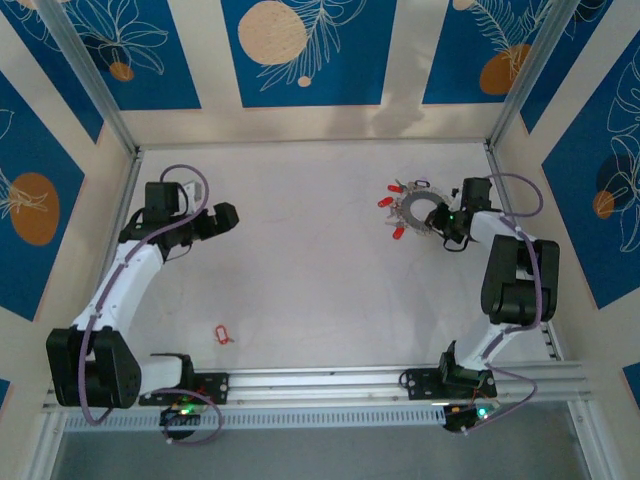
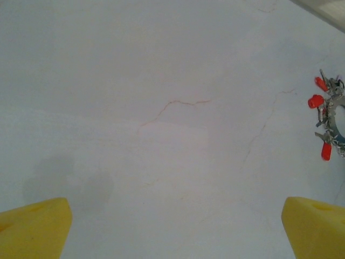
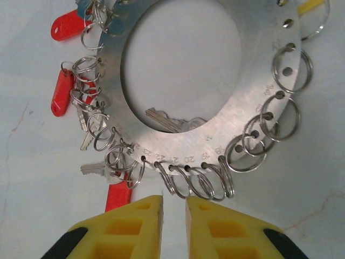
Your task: Put the keys on the keyring
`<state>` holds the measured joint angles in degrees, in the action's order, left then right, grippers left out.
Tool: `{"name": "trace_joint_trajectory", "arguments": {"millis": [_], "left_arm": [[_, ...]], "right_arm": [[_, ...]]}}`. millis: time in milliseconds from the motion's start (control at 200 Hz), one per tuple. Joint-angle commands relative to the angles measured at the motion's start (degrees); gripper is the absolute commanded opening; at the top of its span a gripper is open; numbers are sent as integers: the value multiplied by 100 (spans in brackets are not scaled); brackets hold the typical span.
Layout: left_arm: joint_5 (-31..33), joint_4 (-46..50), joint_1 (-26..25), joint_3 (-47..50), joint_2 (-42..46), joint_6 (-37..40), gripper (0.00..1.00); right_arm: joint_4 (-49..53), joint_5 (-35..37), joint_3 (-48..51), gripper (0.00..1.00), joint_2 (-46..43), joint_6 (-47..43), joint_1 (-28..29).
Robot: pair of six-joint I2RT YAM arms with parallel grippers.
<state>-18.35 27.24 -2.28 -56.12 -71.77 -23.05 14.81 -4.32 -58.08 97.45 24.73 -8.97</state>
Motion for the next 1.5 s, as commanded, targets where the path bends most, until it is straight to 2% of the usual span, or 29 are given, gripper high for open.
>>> {"name": "trace_joint_trajectory", "arguments": {"millis": [0,90,495,705,1030,1140,1215,1490], "left_arm": [[115,200,-9,-167,-76,65,100],[134,363,-9,-299,-163,94,100],[165,240,-9,-233,-270,-6,100],[273,388,-9,-321,-441,31,100],[328,438,-9,-359,-504,72,100],[365,416,-9,-331,-501,64,100],[374,428,-9,-344,-515,77,100],[385,478,-9,-371,-483,98,100]], "right_arm": [[457,102,-287,20,174,-301,216],[681,88,-562,21,410,-401,354],[1173,-28,-1083,24,996,-520,326],[1233,93,-1144,25,1038,-559,317],[1265,-137,-1258,29,1203,-609,291],[1322,-238,-1346,28,1317,-666,295],[1344,-266,-1377,20,1373,-706,299],[1212,-346,-1293,13,1264,-768,331]]}}
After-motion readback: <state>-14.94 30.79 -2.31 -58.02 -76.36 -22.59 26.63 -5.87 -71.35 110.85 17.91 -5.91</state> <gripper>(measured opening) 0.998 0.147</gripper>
